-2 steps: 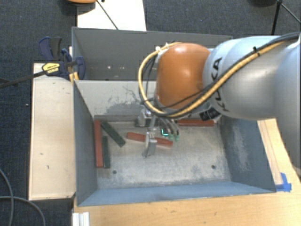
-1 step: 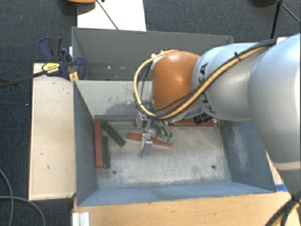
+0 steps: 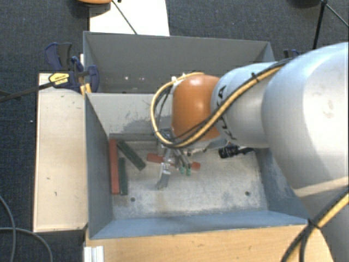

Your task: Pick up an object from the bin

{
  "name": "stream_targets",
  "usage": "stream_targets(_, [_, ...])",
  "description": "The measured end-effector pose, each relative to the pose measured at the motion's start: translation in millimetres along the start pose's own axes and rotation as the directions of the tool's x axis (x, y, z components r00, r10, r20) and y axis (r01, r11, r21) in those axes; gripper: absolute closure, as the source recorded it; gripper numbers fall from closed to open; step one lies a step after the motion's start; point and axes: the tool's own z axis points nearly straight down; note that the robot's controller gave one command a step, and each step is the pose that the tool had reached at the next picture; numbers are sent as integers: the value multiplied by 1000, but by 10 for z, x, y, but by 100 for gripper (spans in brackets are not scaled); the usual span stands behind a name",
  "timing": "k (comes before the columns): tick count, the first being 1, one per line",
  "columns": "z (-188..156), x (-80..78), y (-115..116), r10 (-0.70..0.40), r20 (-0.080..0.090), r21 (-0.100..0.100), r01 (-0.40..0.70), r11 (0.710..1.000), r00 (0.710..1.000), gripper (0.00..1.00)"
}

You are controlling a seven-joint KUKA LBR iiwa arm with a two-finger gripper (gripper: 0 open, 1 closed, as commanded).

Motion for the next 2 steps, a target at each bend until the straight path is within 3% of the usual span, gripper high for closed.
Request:
stream_targets(1, [74,-31,-369,-5,4,-1,5,1000,1000,100])
stream_targets(2, [86,-22,-367,-1,2,-1,1,1000,1000,0])
